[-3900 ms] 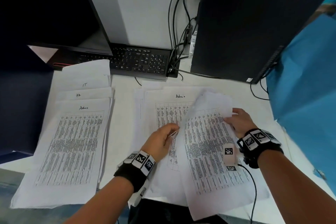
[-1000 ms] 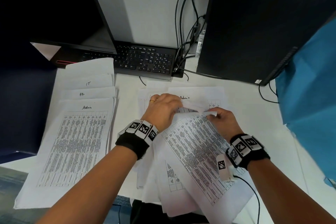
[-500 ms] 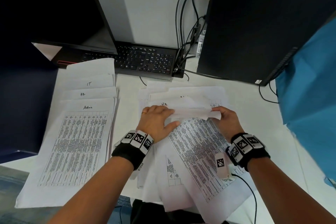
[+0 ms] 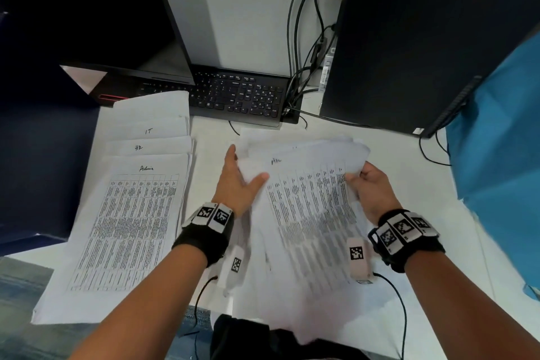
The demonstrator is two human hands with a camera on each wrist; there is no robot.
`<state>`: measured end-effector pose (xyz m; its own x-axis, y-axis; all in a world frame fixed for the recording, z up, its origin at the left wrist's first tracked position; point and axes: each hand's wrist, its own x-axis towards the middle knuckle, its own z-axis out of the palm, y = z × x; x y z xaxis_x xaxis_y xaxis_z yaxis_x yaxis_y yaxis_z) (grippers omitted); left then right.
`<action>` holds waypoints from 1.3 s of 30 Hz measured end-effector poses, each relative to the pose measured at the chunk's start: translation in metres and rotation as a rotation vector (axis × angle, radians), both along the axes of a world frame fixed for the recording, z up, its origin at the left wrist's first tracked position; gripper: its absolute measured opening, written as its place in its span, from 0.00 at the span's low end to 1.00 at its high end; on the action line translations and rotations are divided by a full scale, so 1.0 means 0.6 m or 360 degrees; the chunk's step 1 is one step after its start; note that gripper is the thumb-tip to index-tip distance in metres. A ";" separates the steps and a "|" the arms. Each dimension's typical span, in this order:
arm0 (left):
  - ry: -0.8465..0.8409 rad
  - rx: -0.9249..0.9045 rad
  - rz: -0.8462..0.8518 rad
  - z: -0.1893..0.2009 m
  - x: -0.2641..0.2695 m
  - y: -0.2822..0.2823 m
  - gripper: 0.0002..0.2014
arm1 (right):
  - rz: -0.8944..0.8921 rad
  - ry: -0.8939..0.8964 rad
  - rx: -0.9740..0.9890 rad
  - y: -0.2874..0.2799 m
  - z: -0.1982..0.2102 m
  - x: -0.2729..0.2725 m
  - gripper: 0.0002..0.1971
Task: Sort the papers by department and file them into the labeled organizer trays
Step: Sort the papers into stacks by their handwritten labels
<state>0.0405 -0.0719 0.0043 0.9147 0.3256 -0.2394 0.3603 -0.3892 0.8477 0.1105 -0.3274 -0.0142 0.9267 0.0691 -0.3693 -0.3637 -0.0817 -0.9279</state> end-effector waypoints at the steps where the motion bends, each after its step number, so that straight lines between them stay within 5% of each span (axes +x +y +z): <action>1: 0.0023 -0.0162 0.0021 0.004 0.000 -0.003 0.45 | -0.0021 0.0036 0.0070 0.003 0.005 0.003 0.13; 4: 0.0134 -0.0281 0.0039 0.022 -0.004 -0.020 0.34 | -0.0039 0.0151 0.0269 0.012 0.018 0.010 0.06; 6: 0.0038 -0.0350 0.0130 0.029 -0.005 -0.030 0.16 | 0.0129 0.0210 0.0039 0.012 0.024 0.014 0.26; 8: -0.0124 -0.0420 0.0247 0.039 -0.001 -0.033 0.11 | 0.0292 0.0243 -0.0124 0.012 0.033 0.013 0.27; 13: -0.0222 -0.0382 0.0259 0.058 0.005 -0.020 0.12 | 0.0080 0.0045 -0.0013 0.025 0.078 0.008 0.11; 16: -0.0358 -0.0167 0.0140 0.083 0.004 -0.018 0.14 | -0.0173 -0.0188 0.0263 0.044 0.131 0.003 0.12; 20: -0.0800 0.0085 0.0244 0.139 0.000 -0.034 0.08 | -0.0264 -0.0759 0.0230 0.069 0.213 -0.015 0.12; 23: -0.0959 0.0209 0.0297 0.156 -0.006 -0.038 0.13 | -0.0265 -0.0966 0.0203 0.082 0.242 -0.030 0.14; 27: -0.0855 0.0175 0.0345 0.134 -0.012 -0.026 0.11 | -0.0231 -0.0868 0.0172 0.079 0.209 -0.038 0.11; 30: -0.0780 -0.0143 0.0360 0.120 -0.012 -0.020 0.10 | -0.0281 -0.0757 0.0177 0.071 0.183 -0.038 0.09; 35: -0.0394 -0.0729 0.0411 0.081 -0.007 -0.028 0.39 | -0.0253 -0.0499 0.0256 0.071 0.158 -0.032 0.14; 39: -0.0393 -0.0698 0.0359 0.061 -0.007 -0.041 0.26 | -0.0138 -0.0322 0.0170 0.080 0.145 -0.032 0.16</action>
